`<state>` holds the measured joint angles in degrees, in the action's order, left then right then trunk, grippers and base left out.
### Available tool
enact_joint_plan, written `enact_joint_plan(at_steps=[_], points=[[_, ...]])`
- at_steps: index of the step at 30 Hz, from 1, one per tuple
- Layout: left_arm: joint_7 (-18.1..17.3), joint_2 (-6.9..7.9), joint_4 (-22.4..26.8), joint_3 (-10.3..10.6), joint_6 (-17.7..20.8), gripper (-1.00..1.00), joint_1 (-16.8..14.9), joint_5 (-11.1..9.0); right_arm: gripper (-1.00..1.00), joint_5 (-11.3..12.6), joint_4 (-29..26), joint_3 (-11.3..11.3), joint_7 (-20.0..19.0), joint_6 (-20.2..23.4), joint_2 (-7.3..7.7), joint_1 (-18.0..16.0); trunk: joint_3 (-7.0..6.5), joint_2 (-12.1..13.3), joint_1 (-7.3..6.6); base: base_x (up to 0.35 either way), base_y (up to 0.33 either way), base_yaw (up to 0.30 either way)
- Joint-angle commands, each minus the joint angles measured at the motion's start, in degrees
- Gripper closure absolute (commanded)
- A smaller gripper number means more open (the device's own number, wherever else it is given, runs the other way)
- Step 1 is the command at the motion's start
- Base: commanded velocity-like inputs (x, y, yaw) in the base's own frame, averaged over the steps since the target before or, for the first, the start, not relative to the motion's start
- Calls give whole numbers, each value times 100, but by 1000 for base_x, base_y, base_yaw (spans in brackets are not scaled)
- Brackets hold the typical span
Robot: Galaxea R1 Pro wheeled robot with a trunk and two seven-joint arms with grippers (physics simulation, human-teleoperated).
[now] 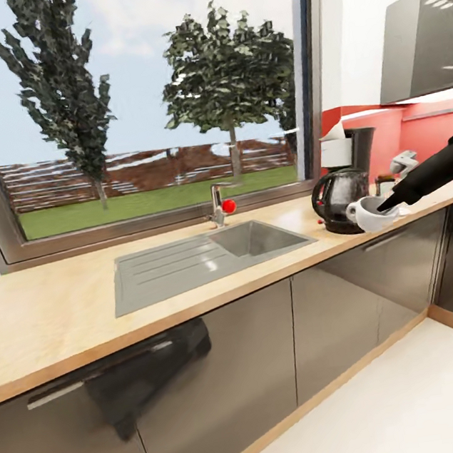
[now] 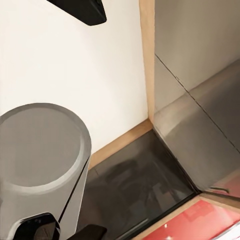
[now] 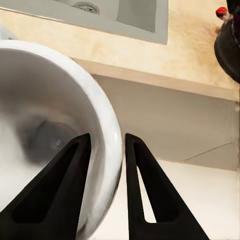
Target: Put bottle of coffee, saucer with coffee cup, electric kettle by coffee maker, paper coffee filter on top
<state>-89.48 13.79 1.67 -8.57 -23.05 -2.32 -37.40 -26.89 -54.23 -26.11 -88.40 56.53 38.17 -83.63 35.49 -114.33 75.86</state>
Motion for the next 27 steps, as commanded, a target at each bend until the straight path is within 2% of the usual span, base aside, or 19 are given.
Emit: enact_joint_plan(at_steps=[1,12,27], points=[[-17,1,-3,-44,-43,-100,-5,30,100,-53,-8,-8,-55,60,6,-4,6,-3,0,97,-307,-204],[-11,1,-1,-48,-42,-100,-5,29,100,-53,4,-8,-55,60,3,-4,6,-3,0,127,-309,-226],[-9,1,0,-48,-42,-100,-5,31,100,-63,11,-8,-55,60,-2,-4,6,-3,0,217,-279,-16]])
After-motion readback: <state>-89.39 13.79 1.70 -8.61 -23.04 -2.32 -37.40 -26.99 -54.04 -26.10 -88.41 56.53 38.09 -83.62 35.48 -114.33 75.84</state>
